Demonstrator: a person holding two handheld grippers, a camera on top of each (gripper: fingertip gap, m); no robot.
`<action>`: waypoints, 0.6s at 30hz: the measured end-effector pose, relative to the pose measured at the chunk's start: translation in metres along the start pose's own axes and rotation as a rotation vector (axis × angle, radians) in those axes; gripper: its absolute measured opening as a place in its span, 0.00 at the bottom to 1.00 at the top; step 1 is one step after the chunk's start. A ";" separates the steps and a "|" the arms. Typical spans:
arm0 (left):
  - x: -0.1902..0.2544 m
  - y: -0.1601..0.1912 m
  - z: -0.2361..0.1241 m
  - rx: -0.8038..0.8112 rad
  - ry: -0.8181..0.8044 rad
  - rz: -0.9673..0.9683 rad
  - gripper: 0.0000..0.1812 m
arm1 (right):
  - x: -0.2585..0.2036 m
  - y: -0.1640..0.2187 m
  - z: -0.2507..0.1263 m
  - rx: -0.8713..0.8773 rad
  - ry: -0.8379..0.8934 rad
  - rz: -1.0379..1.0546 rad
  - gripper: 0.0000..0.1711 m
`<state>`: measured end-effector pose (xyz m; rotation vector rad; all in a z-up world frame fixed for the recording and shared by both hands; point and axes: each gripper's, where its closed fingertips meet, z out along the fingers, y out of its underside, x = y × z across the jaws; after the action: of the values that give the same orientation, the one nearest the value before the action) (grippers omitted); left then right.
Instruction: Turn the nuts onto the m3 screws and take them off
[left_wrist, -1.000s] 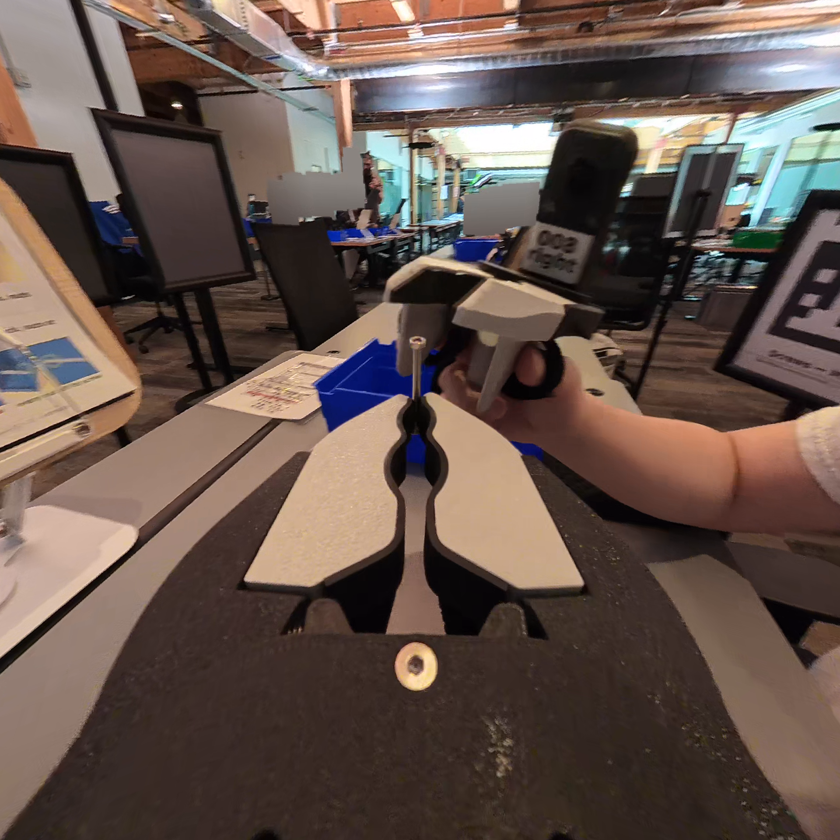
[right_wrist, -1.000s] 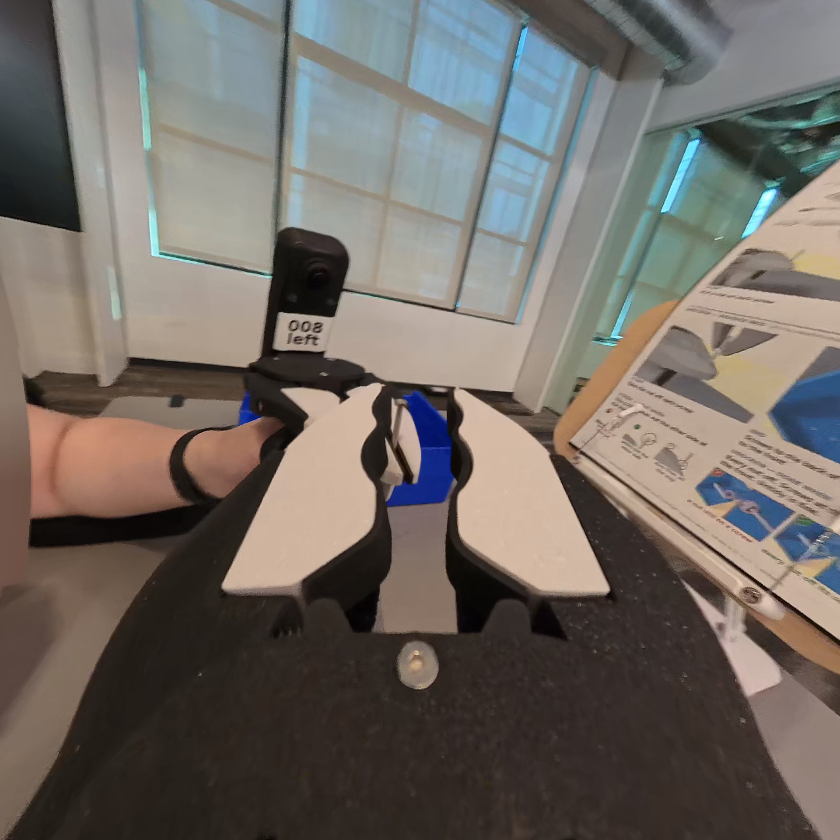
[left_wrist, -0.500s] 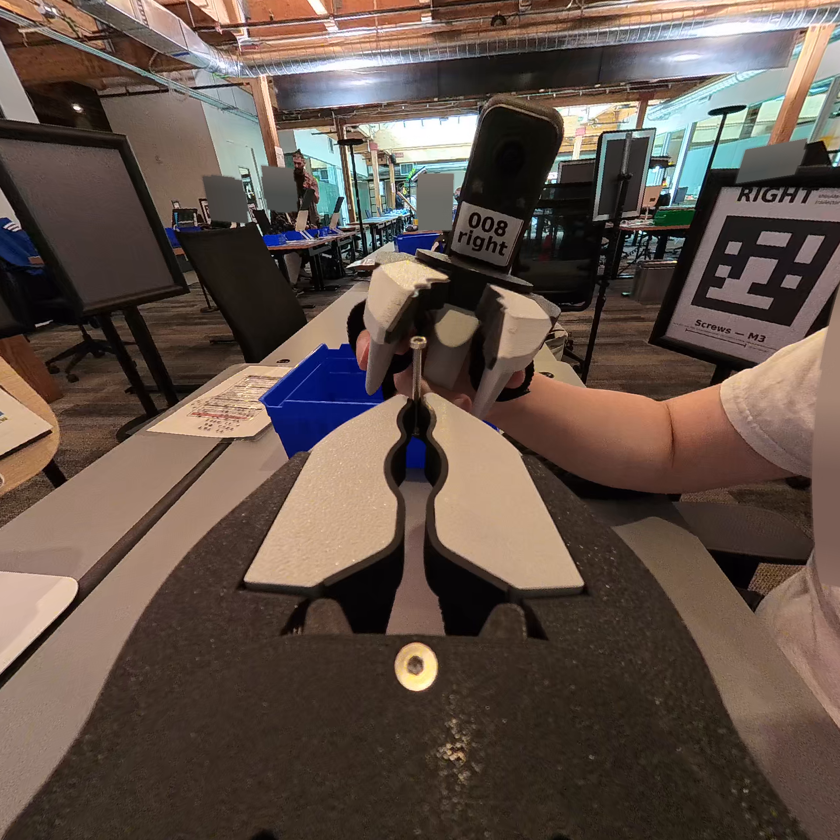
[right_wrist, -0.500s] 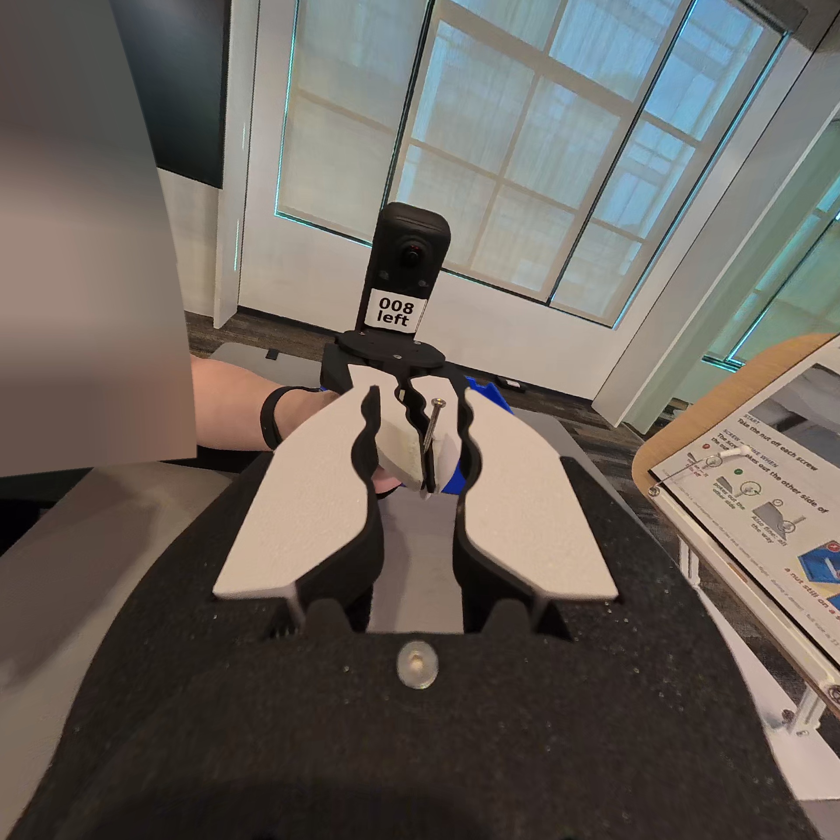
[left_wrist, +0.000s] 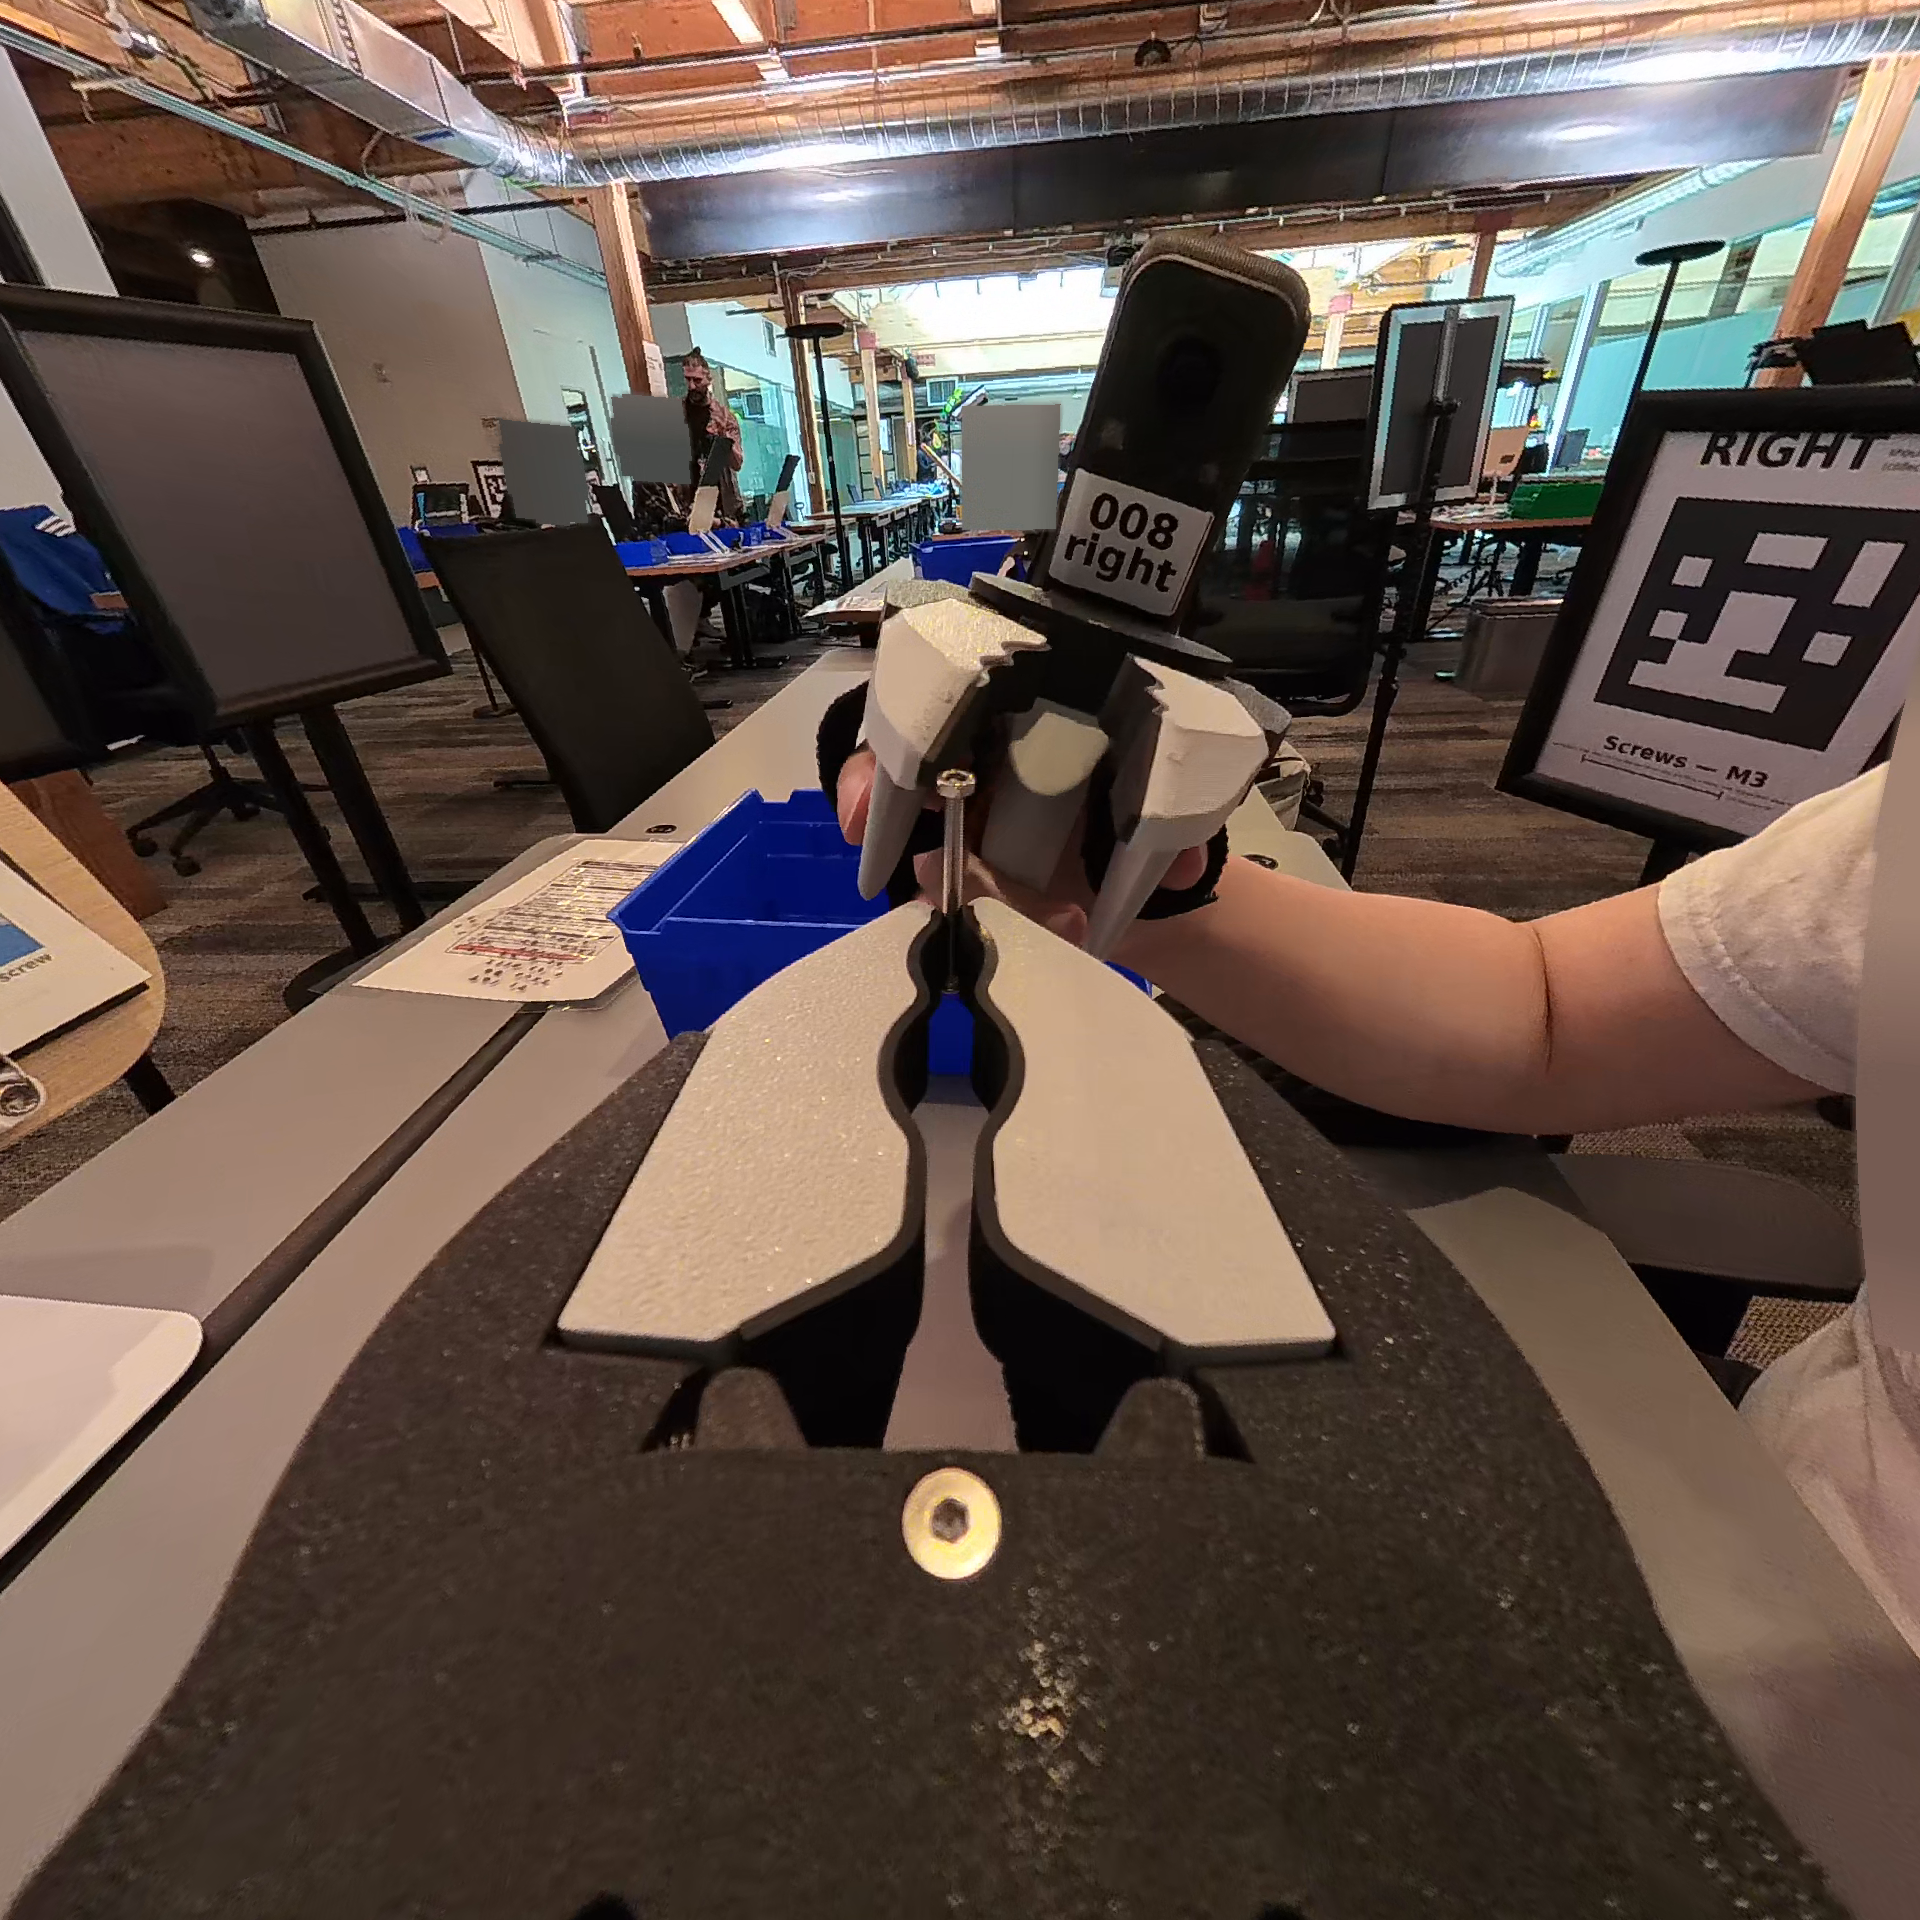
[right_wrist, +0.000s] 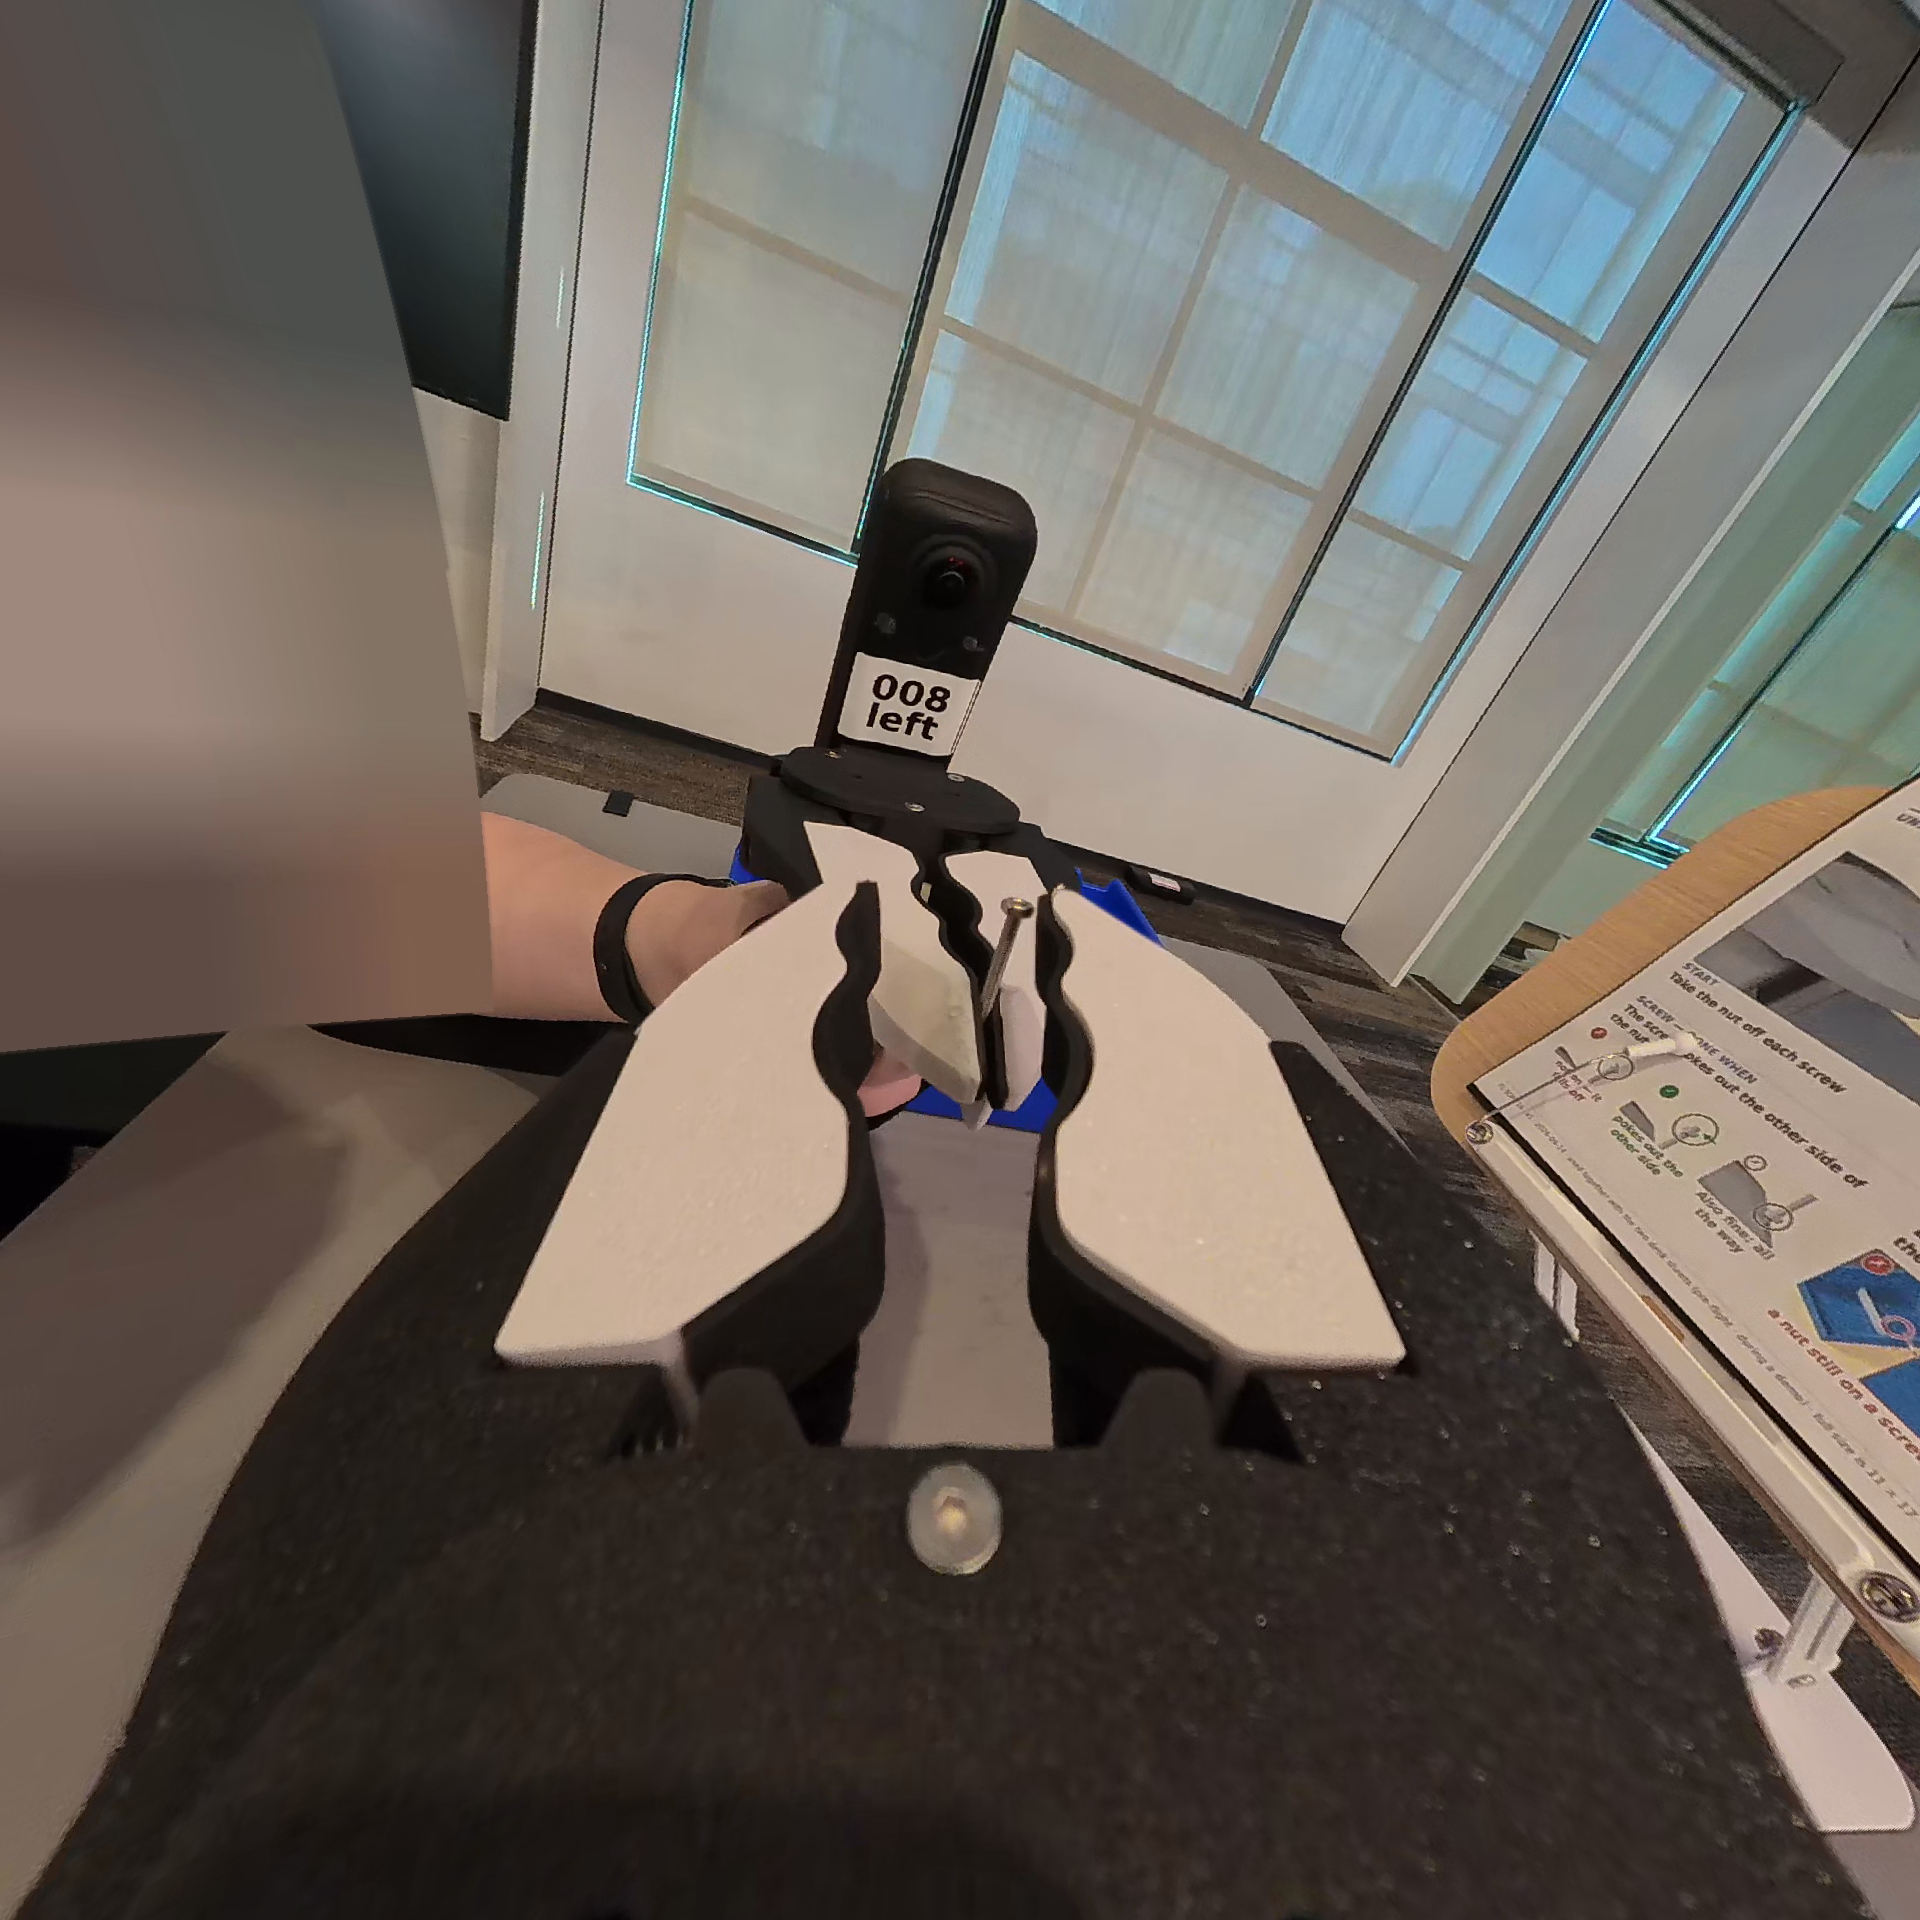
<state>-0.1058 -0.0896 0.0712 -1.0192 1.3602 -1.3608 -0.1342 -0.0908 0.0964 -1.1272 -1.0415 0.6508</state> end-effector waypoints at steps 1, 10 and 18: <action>0.000 0.000 0.000 -0.001 -0.002 0.001 0.01 | 0.000 0.000 0.000 0.001 -0.002 -0.001 0.16; -0.002 -0.001 -0.001 0.003 -0.008 -0.011 0.01 | 0.003 -0.002 -0.003 0.008 0.020 -0.007 0.16; 0.000 0.000 0.000 -0.003 -0.001 -0.008 0.01 | 0.000 0.002 0.001 -0.019 0.015 -0.030 0.17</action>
<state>-0.1054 -0.0897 0.0710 -1.0288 1.3591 -1.3640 -0.1356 -0.0900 0.0945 -1.1294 -1.0523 0.6090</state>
